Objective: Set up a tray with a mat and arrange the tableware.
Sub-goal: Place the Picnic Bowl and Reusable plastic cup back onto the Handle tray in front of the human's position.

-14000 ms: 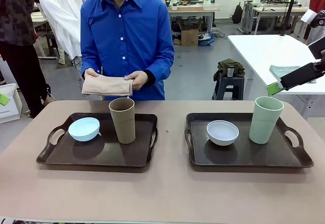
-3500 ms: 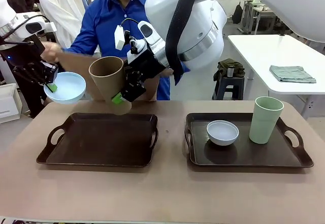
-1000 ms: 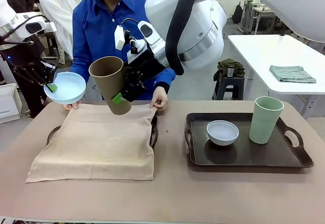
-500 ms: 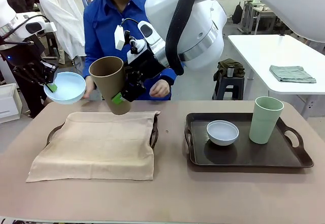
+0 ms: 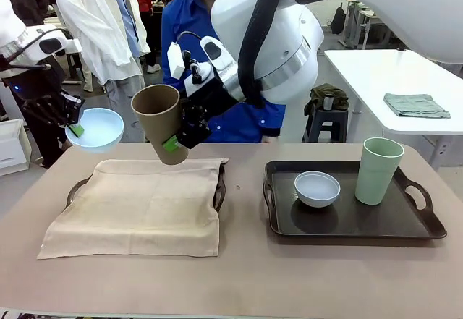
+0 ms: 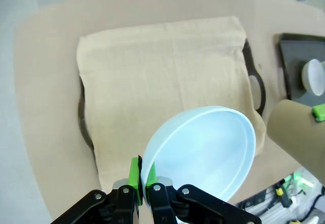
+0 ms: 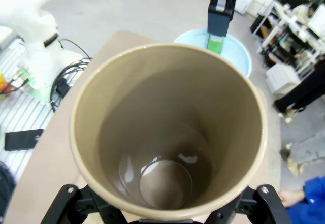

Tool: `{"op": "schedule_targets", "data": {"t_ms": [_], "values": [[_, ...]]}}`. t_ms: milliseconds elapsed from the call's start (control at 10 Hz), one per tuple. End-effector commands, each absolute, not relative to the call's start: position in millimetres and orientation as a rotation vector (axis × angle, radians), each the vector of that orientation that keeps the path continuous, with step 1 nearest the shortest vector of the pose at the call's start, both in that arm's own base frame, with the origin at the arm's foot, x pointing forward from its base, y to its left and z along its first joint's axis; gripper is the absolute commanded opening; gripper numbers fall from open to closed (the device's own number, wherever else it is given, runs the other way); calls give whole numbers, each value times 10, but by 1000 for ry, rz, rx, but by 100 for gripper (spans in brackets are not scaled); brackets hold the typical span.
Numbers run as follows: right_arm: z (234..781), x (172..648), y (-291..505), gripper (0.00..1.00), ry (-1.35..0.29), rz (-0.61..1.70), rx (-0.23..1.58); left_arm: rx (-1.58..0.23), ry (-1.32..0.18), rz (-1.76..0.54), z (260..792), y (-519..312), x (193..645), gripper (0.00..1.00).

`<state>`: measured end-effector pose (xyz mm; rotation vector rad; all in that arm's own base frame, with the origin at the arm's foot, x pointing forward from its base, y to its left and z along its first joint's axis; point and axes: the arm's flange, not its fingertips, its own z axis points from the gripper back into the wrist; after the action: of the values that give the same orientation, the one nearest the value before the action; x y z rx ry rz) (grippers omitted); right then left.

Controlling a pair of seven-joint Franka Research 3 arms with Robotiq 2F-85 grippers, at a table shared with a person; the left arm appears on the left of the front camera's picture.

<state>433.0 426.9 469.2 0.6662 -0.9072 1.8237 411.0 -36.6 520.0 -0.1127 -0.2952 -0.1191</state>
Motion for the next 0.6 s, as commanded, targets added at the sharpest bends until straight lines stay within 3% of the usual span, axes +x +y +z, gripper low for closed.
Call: {"op": "schedule_targets", "data": {"t_ms": [0,500], "values": [[4224,4563,4135,84,-997,1825,743,-203,-237,-112,4821,-297,4388,4],[3363,4810,4253,84,-939,1757,806,-214,-133,-35,4212,-212,4651,4]]}}
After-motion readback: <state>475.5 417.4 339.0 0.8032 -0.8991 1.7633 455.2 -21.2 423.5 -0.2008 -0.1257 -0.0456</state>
